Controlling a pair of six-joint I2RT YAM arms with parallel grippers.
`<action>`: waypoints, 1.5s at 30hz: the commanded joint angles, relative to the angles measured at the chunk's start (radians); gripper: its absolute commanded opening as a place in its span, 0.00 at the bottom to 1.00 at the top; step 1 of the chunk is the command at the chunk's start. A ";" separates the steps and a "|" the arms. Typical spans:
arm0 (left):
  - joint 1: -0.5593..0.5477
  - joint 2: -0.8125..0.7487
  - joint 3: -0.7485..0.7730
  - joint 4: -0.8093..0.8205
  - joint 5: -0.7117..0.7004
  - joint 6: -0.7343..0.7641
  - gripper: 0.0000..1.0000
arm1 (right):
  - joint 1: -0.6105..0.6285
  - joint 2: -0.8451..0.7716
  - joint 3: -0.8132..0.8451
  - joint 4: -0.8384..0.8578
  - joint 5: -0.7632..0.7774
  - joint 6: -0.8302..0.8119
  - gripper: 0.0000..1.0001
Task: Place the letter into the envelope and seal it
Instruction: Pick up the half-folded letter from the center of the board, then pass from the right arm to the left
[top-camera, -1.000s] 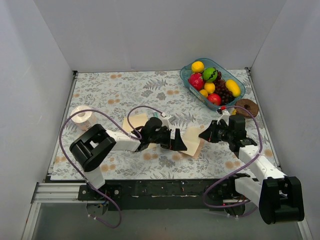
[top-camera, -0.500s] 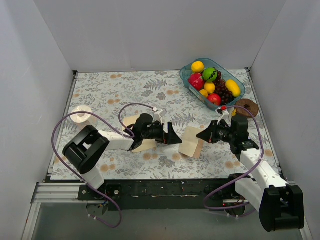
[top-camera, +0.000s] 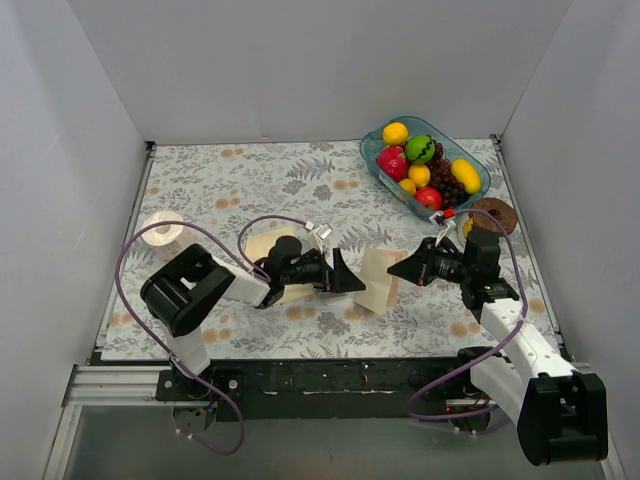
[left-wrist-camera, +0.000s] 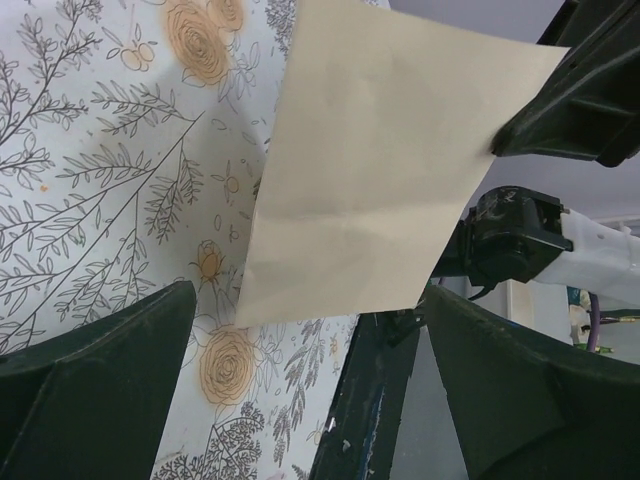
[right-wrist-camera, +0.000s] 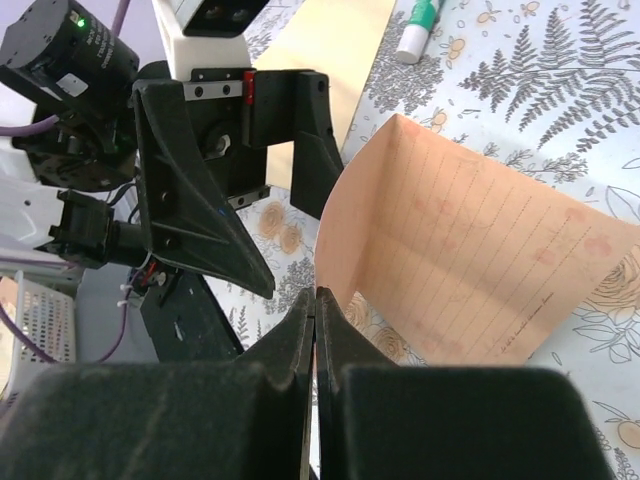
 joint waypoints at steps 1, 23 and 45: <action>0.014 0.011 -0.025 0.151 0.039 -0.053 0.98 | -0.007 -0.015 -0.001 0.063 -0.091 0.020 0.01; 0.008 0.037 -0.048 0.401 0.135 -0.191 0.97 | -0.007 0.012 -0.036 0.314 -0.218 0.215 0.01; -0.017 0.066 -0.088 0.576 0.172 -0.290 0.72 | -0.007 0.023 -0.004 0.105 -0.097 0.063 0.01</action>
